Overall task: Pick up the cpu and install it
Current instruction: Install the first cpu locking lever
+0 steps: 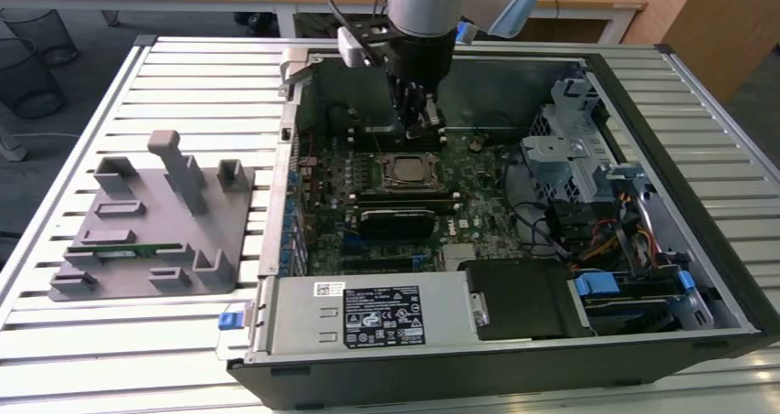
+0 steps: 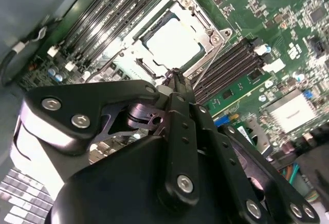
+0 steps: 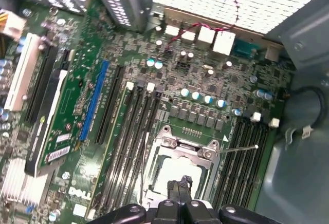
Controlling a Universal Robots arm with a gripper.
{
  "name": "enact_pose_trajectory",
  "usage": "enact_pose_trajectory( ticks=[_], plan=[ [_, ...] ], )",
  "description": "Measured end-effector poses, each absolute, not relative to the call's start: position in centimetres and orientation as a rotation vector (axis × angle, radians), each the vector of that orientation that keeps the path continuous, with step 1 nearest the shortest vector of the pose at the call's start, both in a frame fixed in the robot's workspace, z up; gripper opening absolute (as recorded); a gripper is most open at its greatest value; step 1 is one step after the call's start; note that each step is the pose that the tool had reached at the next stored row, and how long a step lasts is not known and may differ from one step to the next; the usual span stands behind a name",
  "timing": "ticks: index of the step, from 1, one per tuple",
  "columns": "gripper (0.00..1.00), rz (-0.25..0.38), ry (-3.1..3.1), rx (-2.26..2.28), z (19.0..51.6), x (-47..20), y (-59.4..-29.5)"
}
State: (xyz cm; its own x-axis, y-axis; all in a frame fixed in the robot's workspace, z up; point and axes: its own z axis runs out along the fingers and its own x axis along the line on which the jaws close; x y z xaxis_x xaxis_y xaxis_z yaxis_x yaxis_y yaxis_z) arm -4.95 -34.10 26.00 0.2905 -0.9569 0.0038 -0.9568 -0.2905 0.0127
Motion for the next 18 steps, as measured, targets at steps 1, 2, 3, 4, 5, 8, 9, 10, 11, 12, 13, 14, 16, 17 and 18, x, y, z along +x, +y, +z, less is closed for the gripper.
enact_pose_trajectory(
  ticks=[1, 2, 3, 4, 5, 8, 9, 10, 11, 12, 13, 14, 16, 17, 18],
  plan=[
    [0.11, -0.007, -1.845, 2.527, 26.0, -4.95, -34.1],
    [0.11, -0.007, -1.826, 2.541, 26.0, -4.95, -34.1],
    [0.11, -0.007, -1.805, 2.556, 26.0, -4.95, -34.1],
    [0.11, -0.007, -1.786, 2.569, 25.99, -4.95, -34.1],
    [0.11, -0.006, -1.767, 2.583, 25.99, -4.95, -34.1],
    [0.11, -0.006, -1.712, 2.619, 25.99, -4.95, -34.1],
    [0.11, -0.006, -1.694, 2.631, 25.99, -4.95, -34.1],
    [0.11, -0.006, -1.674, 2.643, 25.99, -4.95, -34.1],
    [0.11, -0.005, -1.657, 2.654, 25.99, -4.95, -34.1],
    [0.11, -0.005, -1.639, 2.665, 25.99, -4.95, -34.1],
    [0.11, -0.005, -1.623, 2.675, 25.99, -4.95, -34.1],
    [0.11, -0.005, -1.606, 2.685, 25.99, -4.95, -34.1],
    [0.11, -0.005, -1.575, 2.703, 25.99, -4.95, -34.1],
    [0.11, -0.005, -1.56, 2.712, 25.99, -4.95, -34.1],
    [0.11, -0.005, -1.545, 2.721, 25.99, -4.95, -34.1]
  ],
)
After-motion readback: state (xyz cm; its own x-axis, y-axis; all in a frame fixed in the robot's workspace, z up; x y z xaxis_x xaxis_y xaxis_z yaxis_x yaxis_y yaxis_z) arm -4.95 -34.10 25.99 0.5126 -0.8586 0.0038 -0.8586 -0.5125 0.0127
